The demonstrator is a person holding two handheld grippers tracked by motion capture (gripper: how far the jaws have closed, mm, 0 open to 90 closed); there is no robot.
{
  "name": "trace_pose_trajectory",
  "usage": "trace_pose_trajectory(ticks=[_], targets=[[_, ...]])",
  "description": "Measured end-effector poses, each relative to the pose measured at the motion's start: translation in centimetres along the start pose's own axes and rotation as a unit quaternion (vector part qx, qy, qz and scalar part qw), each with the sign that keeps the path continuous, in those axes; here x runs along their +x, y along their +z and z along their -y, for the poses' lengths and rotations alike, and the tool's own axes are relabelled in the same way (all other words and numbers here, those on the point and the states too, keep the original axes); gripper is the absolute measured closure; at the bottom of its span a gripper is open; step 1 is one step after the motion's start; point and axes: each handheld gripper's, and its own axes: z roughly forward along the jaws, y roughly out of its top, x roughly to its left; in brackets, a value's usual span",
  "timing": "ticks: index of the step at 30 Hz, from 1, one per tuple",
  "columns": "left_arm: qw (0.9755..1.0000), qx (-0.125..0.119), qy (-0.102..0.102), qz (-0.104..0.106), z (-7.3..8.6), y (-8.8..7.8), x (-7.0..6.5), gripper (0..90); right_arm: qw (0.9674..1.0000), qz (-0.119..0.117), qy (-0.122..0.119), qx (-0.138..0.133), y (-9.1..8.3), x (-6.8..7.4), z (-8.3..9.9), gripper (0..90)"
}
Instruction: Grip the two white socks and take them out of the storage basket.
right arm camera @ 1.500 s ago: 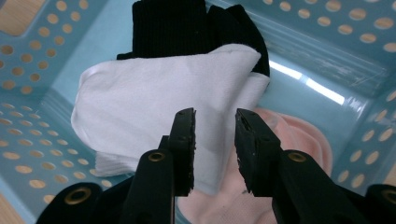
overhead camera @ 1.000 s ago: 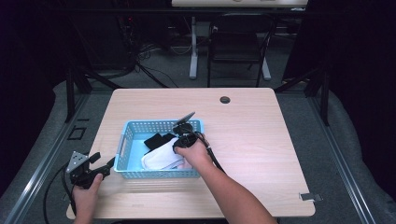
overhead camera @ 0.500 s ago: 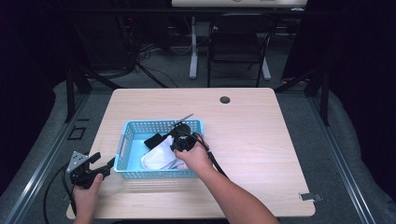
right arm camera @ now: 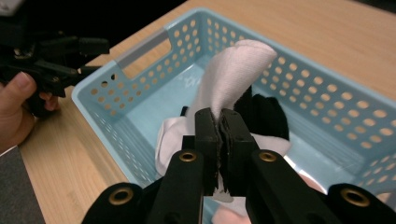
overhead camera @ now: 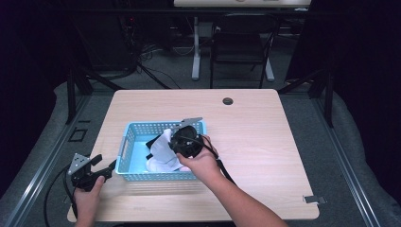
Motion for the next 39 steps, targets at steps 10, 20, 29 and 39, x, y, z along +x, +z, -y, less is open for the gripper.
trace_pose_trajectory(ticks=[10, 20, 29, 39], targets=[[1.0000, 0.001, 0.000, 0.000, 0.0, 0.0, 0.0, 24.7, 0.9967, 0.012, -0.008, -0.080, -4.2, -0.2, -0.2, 86.6], [1.0000, 0.001, 0.001, -0.001, 0.0, 0.1, -0.1, 24.7, 0.9875, 0.029, -0.041, -0.149, -7.9, 0.9, 0.9, 86.6], [1.0000, -0.002, 0.000, 0.000, 0.0, 0.1, -0.1, 24.7, 0.9815, 0.029, -0.037, -0.186, -11.2, 1.1, 2.7, 86.8], [1.0000, 0.001, 0.001, -0.001, 0.0, 0.0, -0.1, 24.7, 0.9771, 0.055, -0.009, -0.205, -14.3, -0.5, 5.5, 86.9]])
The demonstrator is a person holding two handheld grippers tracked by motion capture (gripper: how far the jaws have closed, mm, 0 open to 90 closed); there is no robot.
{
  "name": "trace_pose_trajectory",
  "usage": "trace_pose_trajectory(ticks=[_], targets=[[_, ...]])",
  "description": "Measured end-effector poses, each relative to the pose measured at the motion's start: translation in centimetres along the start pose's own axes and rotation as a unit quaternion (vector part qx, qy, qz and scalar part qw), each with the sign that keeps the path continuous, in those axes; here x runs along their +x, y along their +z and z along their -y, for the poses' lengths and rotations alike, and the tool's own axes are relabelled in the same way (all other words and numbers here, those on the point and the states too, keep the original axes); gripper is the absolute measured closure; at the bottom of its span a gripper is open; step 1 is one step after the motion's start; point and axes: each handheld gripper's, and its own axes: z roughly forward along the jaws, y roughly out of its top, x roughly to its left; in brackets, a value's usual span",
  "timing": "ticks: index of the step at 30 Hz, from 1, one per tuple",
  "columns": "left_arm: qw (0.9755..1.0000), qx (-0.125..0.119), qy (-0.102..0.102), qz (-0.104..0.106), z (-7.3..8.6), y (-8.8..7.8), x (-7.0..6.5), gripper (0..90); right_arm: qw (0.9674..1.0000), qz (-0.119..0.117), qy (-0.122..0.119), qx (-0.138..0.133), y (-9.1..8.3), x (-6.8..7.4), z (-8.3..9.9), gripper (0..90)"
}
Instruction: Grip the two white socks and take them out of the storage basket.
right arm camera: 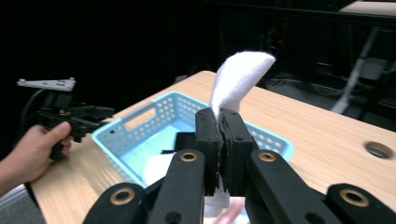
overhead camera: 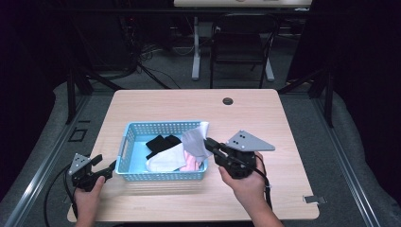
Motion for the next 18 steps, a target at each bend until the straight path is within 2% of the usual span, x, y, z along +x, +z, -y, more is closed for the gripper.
trace_pose_trajectory(ticks=[2, 3, 8, 13, 18], targets=[[1.0000, -0.002, 0.000, 0.001, 0.0, 0.0, 0.0, 24.7, 1.0000, 0.006, 0.001, -0.001, -0.4, -0.2, 0.2, 86.9], [1.0000, 0.000, 0.001, 0.001, 0.0, 0.0, 0.0, 24.7, 0.9998, 0.019, 0.004, 0.000, -1.1, -0.8, 0.6, 87.0], [1.0000, 0.002, 0.002, 0.000, 0.0, 0.0, 0.0, 24.7, 0.9989, 0.041, 0.021, 0.005, -2.5, -2.2, 1.7, 87.0], [1.0000, 0.003, 0.003, -0.001, 0.0, 0.0, 0.0, 24.7, 0.9977, 0.060, 0.030, 0.011, -3.1, -3.2, 2.7, 87.0], [1.0000, 0.003, 0.003, -0.001, 0.0, 0.0, 0.0, 24.7, 0.9967, 0.071, 0.034, 0.019, -3.1, -3.7, 3.5, 87.0]])
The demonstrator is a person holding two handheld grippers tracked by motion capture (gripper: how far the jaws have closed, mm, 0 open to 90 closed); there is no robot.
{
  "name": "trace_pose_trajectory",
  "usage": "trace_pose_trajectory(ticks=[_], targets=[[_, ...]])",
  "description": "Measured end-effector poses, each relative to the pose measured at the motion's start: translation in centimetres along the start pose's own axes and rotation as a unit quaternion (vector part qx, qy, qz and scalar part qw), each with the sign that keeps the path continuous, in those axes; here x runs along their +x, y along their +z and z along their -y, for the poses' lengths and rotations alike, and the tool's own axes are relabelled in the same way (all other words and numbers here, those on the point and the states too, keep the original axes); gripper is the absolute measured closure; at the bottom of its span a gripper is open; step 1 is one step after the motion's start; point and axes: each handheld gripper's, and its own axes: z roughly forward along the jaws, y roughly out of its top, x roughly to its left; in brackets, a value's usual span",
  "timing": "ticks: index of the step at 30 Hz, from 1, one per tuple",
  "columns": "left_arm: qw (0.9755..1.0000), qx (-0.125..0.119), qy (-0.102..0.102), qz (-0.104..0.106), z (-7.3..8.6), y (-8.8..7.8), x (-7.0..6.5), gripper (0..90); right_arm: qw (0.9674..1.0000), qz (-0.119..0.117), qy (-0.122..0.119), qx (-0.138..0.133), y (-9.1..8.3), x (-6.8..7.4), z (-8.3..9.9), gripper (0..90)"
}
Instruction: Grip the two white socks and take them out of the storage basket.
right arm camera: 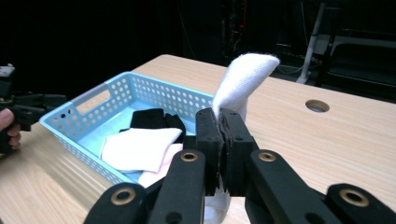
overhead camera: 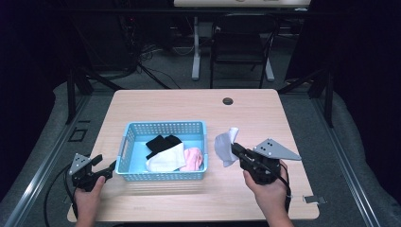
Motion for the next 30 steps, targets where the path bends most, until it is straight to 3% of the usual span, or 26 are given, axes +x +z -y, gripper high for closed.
trace_pose_trajectory(ticks=[4, 18, 21, 24, 30], targets=[[1.0000, -0.003, -0.002, 0.001, 0.0, 0.0, 0.0, 24.8, 0.9999, 0.002, 0.007, 0.008, 0.4, -0.3, 0.7, 87.0], [1.0000, -0.001, -0.001, 0.000, 0.0, 0.0, 0.0, 24.7, 0.9976, 0.021, 0.026, 0.061, 2.9, -2.3, 5.9, 87.0], [1.0000, -0.001, 0.000, 0.000, 0.0, 0.0, 0.0, 24.7, 0.9955, 0.038, 0.042, 0.076, 3.2, -3.5, 7.4, 87.0], [1.0000, -0.001, -0.001, 0.000, 0.0, 0.0, 0.0, 24.7, 0.9949, 0.045, 0.052, 0.074, 3.2, -4.1, 8.0, 86.9], [1.0000, -0.001, 0.000, 0.001, 0.0, 0.0, 0.0, 24.7, 0.9888, 0.081, 0.084, 0.093, 3.1, -6.5, 9.8, 86.7]])
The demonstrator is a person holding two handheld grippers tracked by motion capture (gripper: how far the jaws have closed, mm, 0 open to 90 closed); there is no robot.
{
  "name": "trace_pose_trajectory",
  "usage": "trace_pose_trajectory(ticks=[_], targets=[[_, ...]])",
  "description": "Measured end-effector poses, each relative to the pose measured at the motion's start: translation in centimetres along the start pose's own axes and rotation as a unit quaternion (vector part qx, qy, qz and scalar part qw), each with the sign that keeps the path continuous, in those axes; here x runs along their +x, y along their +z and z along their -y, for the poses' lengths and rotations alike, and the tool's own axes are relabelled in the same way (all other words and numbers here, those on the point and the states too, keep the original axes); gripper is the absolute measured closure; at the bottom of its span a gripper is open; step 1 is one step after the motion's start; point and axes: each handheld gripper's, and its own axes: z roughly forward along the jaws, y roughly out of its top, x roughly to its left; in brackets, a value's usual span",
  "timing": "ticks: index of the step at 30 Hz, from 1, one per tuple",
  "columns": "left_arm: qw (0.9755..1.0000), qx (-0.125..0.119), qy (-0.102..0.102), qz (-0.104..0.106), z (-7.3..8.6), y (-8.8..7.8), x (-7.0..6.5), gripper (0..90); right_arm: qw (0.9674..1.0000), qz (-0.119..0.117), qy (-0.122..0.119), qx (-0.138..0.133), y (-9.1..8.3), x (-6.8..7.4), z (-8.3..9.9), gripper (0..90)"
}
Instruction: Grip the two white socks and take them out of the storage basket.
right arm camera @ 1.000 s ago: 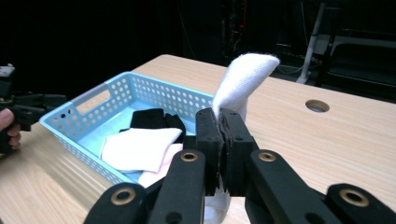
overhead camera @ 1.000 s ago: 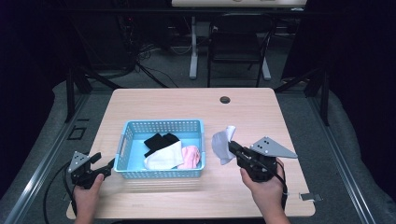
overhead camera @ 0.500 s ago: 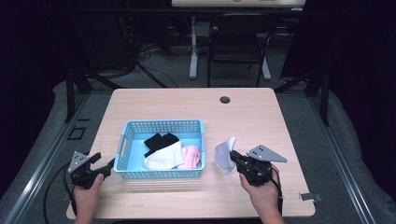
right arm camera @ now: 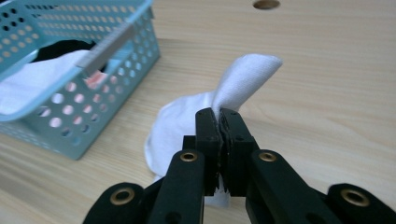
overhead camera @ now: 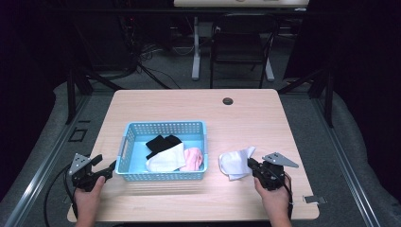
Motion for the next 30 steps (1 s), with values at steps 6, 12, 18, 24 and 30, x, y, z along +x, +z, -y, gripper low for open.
trace_pose_trajectory(ticks=[6, 12, 18, 24, 30], targets=[[1.0000, 0.000, 0.000, 0.000, 0.0, 0.0, 0.0, 24.7, 0.9983, 0.011, 0.053, 0.021, 0.8, -2.3, 0.9, 86.1], [1.0000, -0.002, -0.001, 0.001, 0.0, 0.0, 0.0, 24.7, 0.9965, 0.016, 0.073, 0.038, 1.4, -3.4, 1.5, 82.8], [1.0000, -0.003, -0.002, 0.001, 0.0, 0.0, 0.0, 24.7, 0.9968, 0.023, 0.069, 0.035, 1.5, -3.4, 1.6, 71.1], [1.0000, -0.003, -0.003, 0.001, 0.0, 0.0, 0.0, 24.7, 0.9974, 0.032, 0.059, 0.027, 1.5, -3.2, 1.7, 65.4], [1.0000, -0.002, -0.002, -0.001, 0.0, 0.0, 0.0, 24.7, 0.9976, 0.031, 0.056, 0.025, 1.4, -3.0, 1.5, 65.4]])
